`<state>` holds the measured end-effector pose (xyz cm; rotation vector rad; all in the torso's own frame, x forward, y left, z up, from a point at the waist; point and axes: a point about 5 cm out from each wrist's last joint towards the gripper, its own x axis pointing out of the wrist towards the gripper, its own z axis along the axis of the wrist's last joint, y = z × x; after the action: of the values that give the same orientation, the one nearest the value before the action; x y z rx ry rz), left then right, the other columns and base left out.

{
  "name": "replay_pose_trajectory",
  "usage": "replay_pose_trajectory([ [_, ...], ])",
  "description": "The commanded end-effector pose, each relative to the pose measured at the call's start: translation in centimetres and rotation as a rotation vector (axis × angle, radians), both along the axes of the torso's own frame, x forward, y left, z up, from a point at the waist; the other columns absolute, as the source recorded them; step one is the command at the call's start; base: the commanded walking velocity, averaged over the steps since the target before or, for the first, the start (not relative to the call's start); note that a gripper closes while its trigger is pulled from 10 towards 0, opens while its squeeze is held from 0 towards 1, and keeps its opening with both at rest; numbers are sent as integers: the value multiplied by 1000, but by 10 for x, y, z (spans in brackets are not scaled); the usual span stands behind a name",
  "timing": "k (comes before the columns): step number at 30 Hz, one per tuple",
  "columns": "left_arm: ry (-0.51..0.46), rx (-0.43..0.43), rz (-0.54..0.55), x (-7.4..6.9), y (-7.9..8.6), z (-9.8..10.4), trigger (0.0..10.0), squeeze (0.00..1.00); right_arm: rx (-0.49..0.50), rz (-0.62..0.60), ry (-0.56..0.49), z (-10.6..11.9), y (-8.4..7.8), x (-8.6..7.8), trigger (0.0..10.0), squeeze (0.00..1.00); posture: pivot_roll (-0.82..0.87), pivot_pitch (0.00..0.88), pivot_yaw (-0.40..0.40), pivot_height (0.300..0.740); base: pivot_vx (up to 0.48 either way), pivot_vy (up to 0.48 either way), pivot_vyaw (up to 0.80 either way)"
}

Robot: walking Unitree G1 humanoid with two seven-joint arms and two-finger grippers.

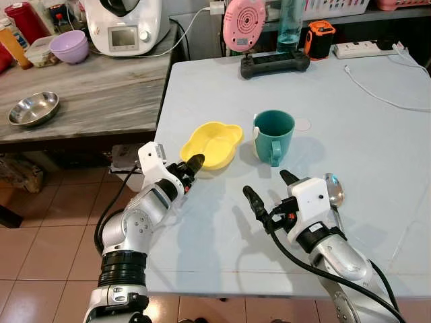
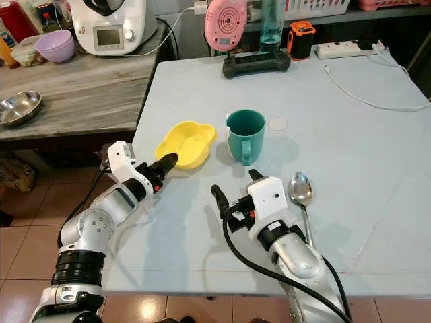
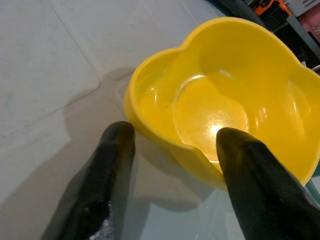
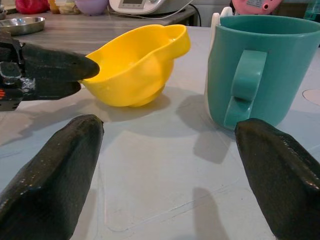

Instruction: Setting the table

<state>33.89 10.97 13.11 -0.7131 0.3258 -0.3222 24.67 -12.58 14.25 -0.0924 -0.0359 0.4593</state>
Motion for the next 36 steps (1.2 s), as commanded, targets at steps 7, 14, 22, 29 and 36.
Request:
replay_pose_trajectory([
  [7,23,-7,16,-1,4,2,0,0,-2,27,0,-1,6,1,10000,0,-207,119,143,740,0,0,0],
  [14,31,15,15,-1,3,5,0,0,-6,33,2,-2,7,1,10000,0,-204,118,141,740,0,0,0],
  [22,45,59,16,-2,4,4,0,0,-12,41,2,-2,7,2,10000,0,-202,117,134,740,0,0,0],
  [29,33,103,28,-3,8,3,0,0,-13,49,1,-2,8,3,10000,0,-196,111,130,740,0,0,0],
  [36,28,122,33,-5,11,2,0,0,-15,54,-1,-2,9,4,10000,0,-189,106,126,740,0,0,0],
])
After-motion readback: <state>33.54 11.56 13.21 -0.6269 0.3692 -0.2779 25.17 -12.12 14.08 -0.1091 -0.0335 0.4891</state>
